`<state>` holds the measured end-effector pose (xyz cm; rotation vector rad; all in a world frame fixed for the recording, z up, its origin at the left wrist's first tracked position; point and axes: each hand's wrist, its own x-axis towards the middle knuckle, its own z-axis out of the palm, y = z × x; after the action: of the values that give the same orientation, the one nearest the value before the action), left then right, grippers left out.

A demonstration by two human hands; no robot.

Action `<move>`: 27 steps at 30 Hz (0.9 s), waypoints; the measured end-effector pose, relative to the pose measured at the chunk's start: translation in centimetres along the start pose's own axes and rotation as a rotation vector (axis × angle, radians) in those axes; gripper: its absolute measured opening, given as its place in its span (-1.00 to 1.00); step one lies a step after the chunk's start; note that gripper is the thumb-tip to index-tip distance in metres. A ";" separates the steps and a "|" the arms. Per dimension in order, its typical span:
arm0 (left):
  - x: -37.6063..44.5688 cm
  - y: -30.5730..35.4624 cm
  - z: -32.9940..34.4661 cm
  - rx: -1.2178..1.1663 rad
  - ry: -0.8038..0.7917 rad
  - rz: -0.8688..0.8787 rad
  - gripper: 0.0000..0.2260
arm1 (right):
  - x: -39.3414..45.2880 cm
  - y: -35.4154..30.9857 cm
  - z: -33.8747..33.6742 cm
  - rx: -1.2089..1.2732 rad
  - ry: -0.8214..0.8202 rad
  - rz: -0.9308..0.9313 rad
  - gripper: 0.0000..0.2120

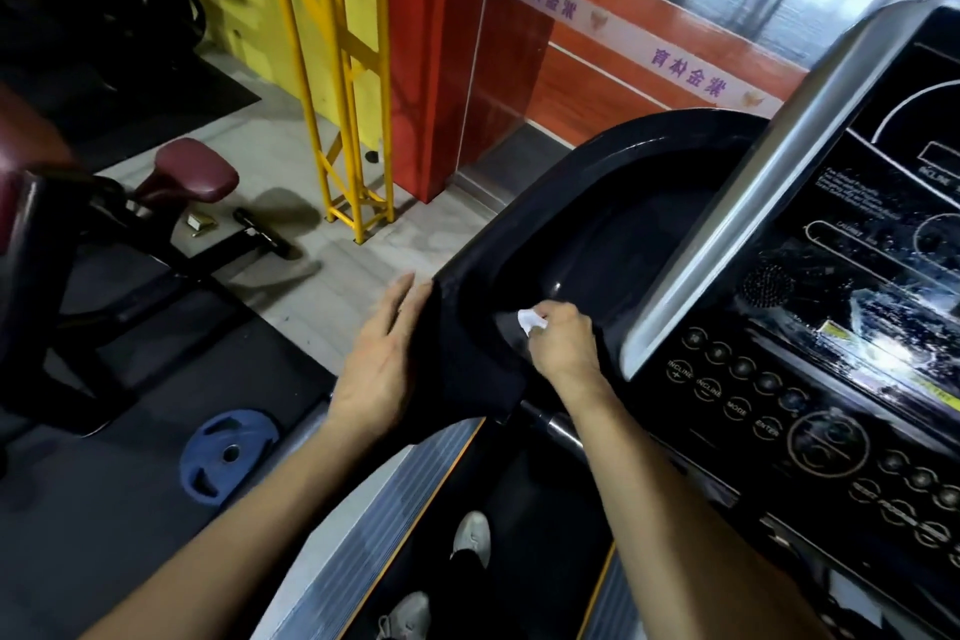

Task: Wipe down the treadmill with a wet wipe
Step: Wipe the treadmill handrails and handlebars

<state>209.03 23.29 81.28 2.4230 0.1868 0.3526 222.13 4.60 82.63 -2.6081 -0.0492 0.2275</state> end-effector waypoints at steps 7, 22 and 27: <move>-8.8 -5.6 -0.5 0.248 0.011 -0.022 -0.07 | -8.0 0.5 3.1 0.241 0.319 -0.400 -0.67; -13.3 -5.8 -0.7 0.237 0.036 -0.043 -0.23 | -4.8 -4.3 2.2 -0.284 0.378 -0.799 -0.60; -14.0 -5.6 -0.5 0.294 0.052 -0.066 -0.13 | -2.8 -7.8 1.1 -0.365 0.356 -0.659 -0.76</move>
<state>195.28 24.70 75.16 2.6904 0.3629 0.3810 219.22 11.72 86.02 -2.7689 -0.8737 -0.5208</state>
